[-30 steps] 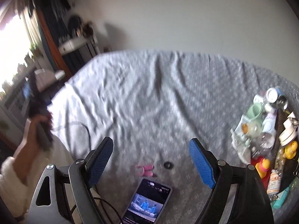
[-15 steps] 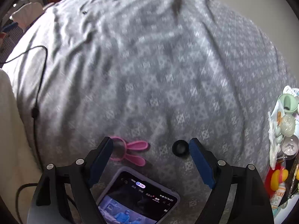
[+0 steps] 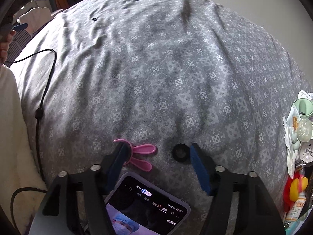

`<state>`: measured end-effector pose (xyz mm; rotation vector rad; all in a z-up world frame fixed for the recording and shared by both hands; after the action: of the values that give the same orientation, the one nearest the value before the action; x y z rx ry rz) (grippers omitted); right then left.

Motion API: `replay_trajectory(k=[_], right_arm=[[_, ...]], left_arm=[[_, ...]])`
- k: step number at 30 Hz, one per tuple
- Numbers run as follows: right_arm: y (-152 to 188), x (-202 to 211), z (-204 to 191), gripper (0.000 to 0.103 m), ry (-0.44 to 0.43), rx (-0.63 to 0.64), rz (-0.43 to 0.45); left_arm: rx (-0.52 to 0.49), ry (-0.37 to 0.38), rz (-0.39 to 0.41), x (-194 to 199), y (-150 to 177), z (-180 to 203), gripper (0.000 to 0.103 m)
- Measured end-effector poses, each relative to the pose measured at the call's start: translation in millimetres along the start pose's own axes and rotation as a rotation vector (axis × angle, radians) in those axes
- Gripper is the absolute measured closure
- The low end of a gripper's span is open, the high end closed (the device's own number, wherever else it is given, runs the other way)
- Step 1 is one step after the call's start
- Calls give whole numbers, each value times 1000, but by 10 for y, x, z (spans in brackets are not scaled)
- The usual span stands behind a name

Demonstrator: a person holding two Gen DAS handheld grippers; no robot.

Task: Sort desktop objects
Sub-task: 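Grasp the pink bunny hair clip with the right gripper, then carry the pink bunny clip to the item pile and lower it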

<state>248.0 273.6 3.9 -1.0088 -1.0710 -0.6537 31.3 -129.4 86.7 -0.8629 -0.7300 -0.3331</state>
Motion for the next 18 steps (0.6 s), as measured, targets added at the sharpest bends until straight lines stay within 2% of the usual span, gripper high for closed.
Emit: replay_trajectory(k=[2,3,5,12,14,15,18], right_arm=[[45,49,45,65,-1,-10,10],[52,58,41,76,-2,-20,16],[78,89,49,82,-3,-38,26],[270,351,154,83,-1,-130,81],[334,431,334,83,19,-186,105],[235,393,399,83,34,-218,117],[353,672,771,83,104,-308,161]], left_arm=[[-9,-6,3,0,5,10,0],[-13,-9,4,-1,3,8,0],[-19,-12,9,6,4,12,0],[-34,-31,15,4,18,18,0],[-38,-36,13,-1,19,19,0],[-41,-38,13,-4,22,22,0],[-51,-39,15,5,30,40,0]])
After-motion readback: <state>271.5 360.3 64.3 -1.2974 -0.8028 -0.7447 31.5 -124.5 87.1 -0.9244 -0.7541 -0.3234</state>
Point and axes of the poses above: each gripper's, at about its wrist camera, not at the fingertips, and x roughly against the way its jaws point, z to its right, y to its underside, the point moved 6 cm from there along -x, roughly the way its jaws point, and after that the axes turned 14 degrees about x, right-handed, at the moved point
